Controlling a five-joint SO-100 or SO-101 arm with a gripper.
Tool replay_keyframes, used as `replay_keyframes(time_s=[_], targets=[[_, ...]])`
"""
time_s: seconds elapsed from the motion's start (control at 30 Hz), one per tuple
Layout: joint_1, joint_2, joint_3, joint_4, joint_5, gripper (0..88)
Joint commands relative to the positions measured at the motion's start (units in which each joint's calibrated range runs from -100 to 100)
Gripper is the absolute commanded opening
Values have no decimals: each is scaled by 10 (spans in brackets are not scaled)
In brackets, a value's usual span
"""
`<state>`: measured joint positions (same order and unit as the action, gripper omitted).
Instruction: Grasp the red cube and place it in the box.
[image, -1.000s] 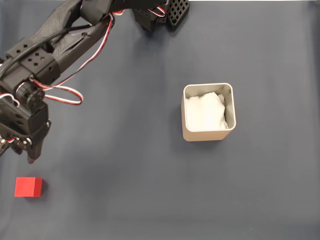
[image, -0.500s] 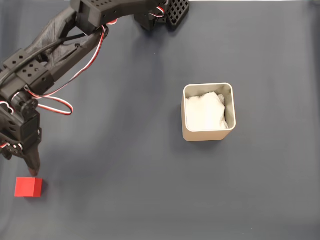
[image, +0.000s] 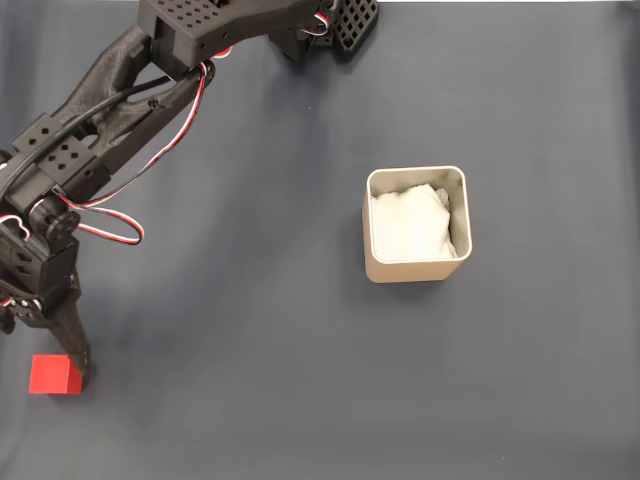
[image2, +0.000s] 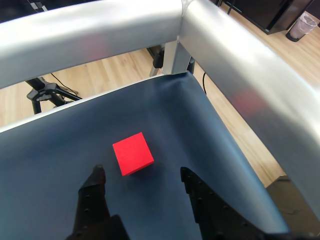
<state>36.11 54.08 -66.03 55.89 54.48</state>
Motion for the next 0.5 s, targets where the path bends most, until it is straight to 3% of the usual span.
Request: replay_keyframes(time_s=[0.0,0.47], targets=[[0,-4,-19,-20,1,383],[-16,2,2,-48,0,382]])
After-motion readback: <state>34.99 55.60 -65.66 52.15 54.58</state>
